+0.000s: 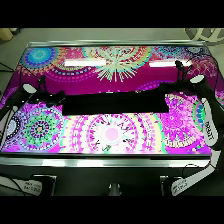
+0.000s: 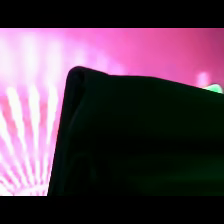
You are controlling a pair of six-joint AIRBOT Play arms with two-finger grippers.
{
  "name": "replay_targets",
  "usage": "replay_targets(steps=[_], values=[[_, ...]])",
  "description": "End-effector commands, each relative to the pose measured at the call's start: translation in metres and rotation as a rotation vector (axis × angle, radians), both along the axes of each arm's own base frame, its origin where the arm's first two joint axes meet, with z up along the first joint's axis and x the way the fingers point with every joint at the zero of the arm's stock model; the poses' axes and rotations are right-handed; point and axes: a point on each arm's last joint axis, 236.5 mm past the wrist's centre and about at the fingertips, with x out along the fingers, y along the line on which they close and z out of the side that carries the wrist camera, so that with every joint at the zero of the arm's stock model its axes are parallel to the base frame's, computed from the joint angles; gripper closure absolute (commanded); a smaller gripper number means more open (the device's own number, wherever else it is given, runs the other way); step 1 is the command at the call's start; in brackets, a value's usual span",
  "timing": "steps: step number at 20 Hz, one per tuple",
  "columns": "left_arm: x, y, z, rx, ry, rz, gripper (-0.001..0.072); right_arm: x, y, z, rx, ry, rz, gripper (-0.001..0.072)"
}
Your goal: Fold the shirts.
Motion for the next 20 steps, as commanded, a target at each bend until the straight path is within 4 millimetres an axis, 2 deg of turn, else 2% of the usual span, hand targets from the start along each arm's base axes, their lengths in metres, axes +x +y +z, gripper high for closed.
replay_targets(steps=[1,2,3,4,5,6,7,8,9,10,12,15,18,20], values=[[0.002,-0.014,-0.031,-0.066,0.075,0.027,0.0684,0.004,0.007,-0.026,0.020,0.045,-0.007,0.0693],[0.003,-0.014,-0.032,-0.062,0.069,0.027,0.0644,0.006,0.007,-0.024,0.020,0.040,-0.011,0.0688],[0.007,-0.010,-0.030,-0.060,0.057,0.036,0.0439,0.006,0.003,-0.020,0.017,0.033,-0.014,0.0526],[0.010,-0.006,-0.023,-0.061,0.045,0.041,0.0149,0.004,-0.001,-0.013,0.005,0.017,0.011,0.0254],[0.015,0.001,-0.011,-0.064,0.029,0.044,0.0094,0.000,-0.010,-0.006,-0.025,-0.002,0.051,0.0081],[0.019,0.009,0.002,-0.061,0.003,0.037,0.0094,-0.006,-0.027,-0.004,-0.071,0.006,0.070,0.0073],[0.023,0.017,0.020,-0.054,-0.034,0.026,0.0095,-0.016,-0.050,-0.008,-0.122,0.046,0.069,0.0018],[0.028,0.023,0.037,-0.046,-0.073,0.028,0.0096,-0.028,-0.068,-0.015,-0.140,0.098,0.054,0.0006],[0.031,0.029,0.056,-0.039,-0.114,0.037,0.0096,-0.041,-0.081,-0.023,-0.138,0.158,0.039,0.0003],[0.033,0.030,0.073,-0.032,-0.152,0.036,0.0096,-0.050,-0.085,-0.030,-0.115,0.200,0.041,0.0001],[0.032,0.027,0.103,-0.018,-0.218,0.016,0.0096,-0.061,-0.074,-0.042,-0.060,0.258,0.069,-0.0001],[0.027,0.011,0.137,-0.013,-0.285,-0.017,0.0096,-0.060,-0.029,-0.050,0.063,0.288,0.119,-0.0002],[0.021,-0.017,0.155,-0.017,-0.322,-0.074,0.0097,-0.059,0.010,-0.059,0.101,0.325,0.140,-0.0001],[0.016,-0.040,0.155,-0.025,-0.321,-0.120,0.0098,-0.057,0.028,-0.060,0.109,0.341,0.134,0.0022]])
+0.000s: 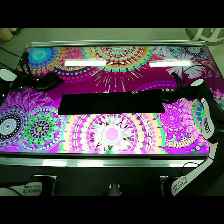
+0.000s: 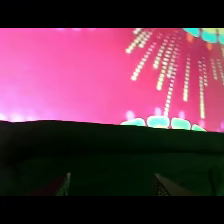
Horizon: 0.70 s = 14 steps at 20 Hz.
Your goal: Fold the shirts.
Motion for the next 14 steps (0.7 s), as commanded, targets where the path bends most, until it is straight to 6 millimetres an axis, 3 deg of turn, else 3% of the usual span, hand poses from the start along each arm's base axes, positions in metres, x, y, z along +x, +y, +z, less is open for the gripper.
replay_targets(steps=[1,2,3,4,5,6,10,14], values=[[-0.009,-0.038,0.008,0.003,-0.019,-0.080,0.0109,-0.001,0.034,-0.004,0.043,0.046,0.000,0.0146],[-0.011,-0.052,0.004,0.003,-0.011,-0.107,0.0116,0.003,0.040,0.005,0.082,0.033,-0.014,0.0456],[-0.013,-0.068,-0.003,0.003,0.001,-0.138,0.0123,0.006,0.047,0.019,0.129,0.017,-0.025,0.0694],[-0.016,-0.082,-0.012,0.003,0.017,-0.166,0.0294,0.010,0.052,0.037,0.154,-0.023,-0.021,0.0693],[-0.019,-0.099,-0.024,0.003,0.035,-0.198,0.0566,0.013,0.055,0.059,0.162,-0.076,-0.009,0.0694],[-0.019,-0.117,-0.036,0.006,0.041,-0.222,0.0665,0.013,0.058,0.081,0.160,-0.116,0.001,0.0695],[-0.027,-0.194,-0.083,-0.070,0.126,-0.308,0.0683,-0.015,0.086,0.167,0.136,-0.245,0.121,0.0695],[-0.043,-0.272,-0.108,-0.196,0.212,-0.385,0.0683,-0.058,0.128,0.238,0.137,-0.346,0.249,0.0695]])
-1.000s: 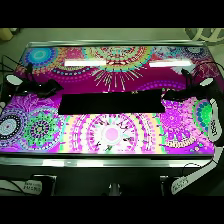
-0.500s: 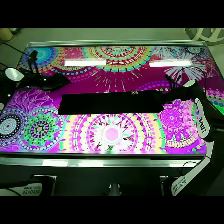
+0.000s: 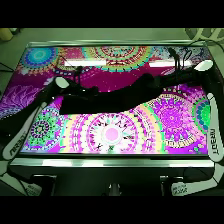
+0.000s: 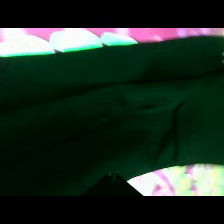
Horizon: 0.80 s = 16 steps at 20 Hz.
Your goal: Fold the shirts.
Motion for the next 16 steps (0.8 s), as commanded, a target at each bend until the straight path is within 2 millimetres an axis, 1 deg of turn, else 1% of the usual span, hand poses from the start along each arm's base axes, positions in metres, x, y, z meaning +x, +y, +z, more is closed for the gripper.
replay_targets(steps=[1,2,4,6,7,8,9,10,11,12,13,14,15,16], values=[[-0.020,-0.069,-0.025,-0.092,0.090,-0.066,0.0683,-0.041,0.031,0.067,0.005,-0.102,0.087,0.0695],[-0.028,-0.085,-0.030,-0.111,0.115,-0.082,0.0683,-0.049,0.033,0.082,0.006,-0.124,0.087,0.0695],[-0.045,-0.115,-0.035,-0.188,0.188,-0.086,0.0683,-0.068,0.034,0.109,0.006,-0.159,0.087,0.0695],[-0.061,-0.141,-0.037,-0.259,0.234,-0.105,0.0683,-0.086,0.034,0.125,-0.007,-0.176,0.097,0.0695],[-0.064,-0.151,-0.035,-0.293,0.236,-0.112,0.0683,-0.090,0.031,0.126,-0.028,-0.176,0.092,0.0694],[-0.064,-0.155,-0.031,-0.316,0.218,-0.120,0.0684,-0.089,0.027,0.123,-0.051,-0.173,0.081,0.0695],[-0.060,-0.154,-0.023,-0.331,0.198,-0.125,0.0686,-0.086,0.021,0.116,-0.085,-0.168,0.067,0.0694],[-0.054,-0.147,-0.014,-0.331,0.170,-0.127,0.0686,-0.079,0.015,0.108,-0.111,-0.160,0.054,0.0694],[-0.043,-0.133,-0.001,-0.310,0.119,-0.128,0.0687,-0.073,0.014,0.099,-0.113,-0.145,0.047,0.0694],[-0.030,-0.112,0.012,-0.273,0.059,-0.125,0.0687,-0.064,0.019,0.089,-0.100,-0.126,0.047,0.0695],[-0.016,-0.086,0.031,-0.228,-0.012,-0.118,0.0687,-0.054,0.029,0.077,-0.078,-0.106,0.053,0.0695],[-0.002,-0.057,0.051,-0.187,-0.078,-0.102,0.0687,-0.045,0.044,0.067,-0.049,-0.094,0.060,0.0695],[0.010,-0.026,0.072,-0.145,-0.133,-0.071,0.0687,-0.034,0.067,0.056,-0.011,-0.088,0.071,0.0695],[0.021,0.009,0.099,-0.108,-0.198,-0.034,0.0687,-0.025,0.090,0.044,0.026,-0.081,0.075,0.0695]])
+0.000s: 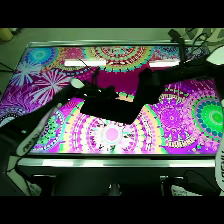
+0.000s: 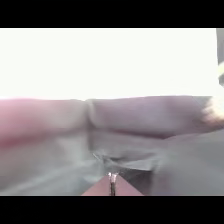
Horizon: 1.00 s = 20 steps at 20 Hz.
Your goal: Fold the shirts.
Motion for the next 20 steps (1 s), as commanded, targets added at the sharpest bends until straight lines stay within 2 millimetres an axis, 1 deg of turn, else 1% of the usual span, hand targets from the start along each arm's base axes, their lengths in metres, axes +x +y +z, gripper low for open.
replay_targets(steps=[1,2,3,5,6,7,8,9,10,11,12,13,14,16,17,18,19,20], values=[[0.030,0.104,0.075,0.126,-0.205,0.110,0.0687,0.033,0.068,-0.038,0.108,0.026,0.005,0.0695],[0.033,0.131,0.102,0.134,-0.252,0.152,0.0686,0.039,0.094,-0.053,0.144,0.044,0.008,0.0694],[0.032,0.158,0.131,0.133,-0.300,0.197,0.0686,0.040,0.124,-0.071,0.188,0.086,0.013,0.0694],[0.022,0.196,0.179,0.132,-0.384,0.264,0.0685,0.031,0.177,-0.112,0.251,0.188,0.038,0.0693],[0.014,0.208,0.200,0.133,-0.420,0.285,0.0685,0.024,0.199,-0.132,0.273,0.241,0.041,0.0688],[0.005,0.216,0.217,0.134,-0.450,0.296,0.0686,0.021,0.216,-0.149,0.296,0.283,0.031,0.0586],[-0.005,0.220,0.229,0.137,-0.473,0.297,0.0685,0.022,0.230,-0.160,0.320,0.286,0.017,0.0289],[-0.013,0.221,0.238,0.151,-0.498,0.288,0.0685,0.028,0.233,-0.161,0.341,0.266,0.008,0.0061],[-0.021,0.221,0.242,0.166,-0.510,0.276,0.0685,0.030,0.231,-0.159,0.344,0.262,0.004,0.0067],[-0.028,0.221,0.245,0.179,-0.515,0.263,0.0685,0.033,0.221,-0.153,0.338,0.251,0.011,0.0066],[-0.034,0.222,0.245,0.197,-0.523,0.246,0.0685,0.033,0.204,-0.147,0.307,0.236,0.034,0.0066],[-0.038,0.222,0.245,0.210,-0.525,0.235,0.0685,0.031,0.180,-0.145,0.241,0.232,0.055,0.0066],[-0.040,0.223,0.244,0.226,-0.531,0.225,0.0685,0.025,0.150,-0.148,0.145,0.240,0.076,0.0065],[-0.040,0.225,0.240,0.241,-0.526,0.224,0.0685,0.017,0.062,-0.166,-0.151,0.275,0.053,0.0065],[-0.040,0.225,0.237,0.241,-0.519,0.224,0.0685,0.012,0.011,-0.176,-0.315,0.306,0.020,0.0065],[-0.040,0.225,0.234,0.242,-0.511,0.223,0.0685,0.004,-0.028,-0.184,-0.423,0.358,-0.019,0.0065],[-0.040,0.225,0.230,0.243,-0.502,0.221,0.0685,-0.004,-0.049,-0.193,-0.453,0.414,-0.052,0.0065],[-0.040,0.224,0.226,0.243,-0.493,0.218,0.0685,-0.011,-0.053,-0.203,-0.429,0.456,-0.065,0.0064]])
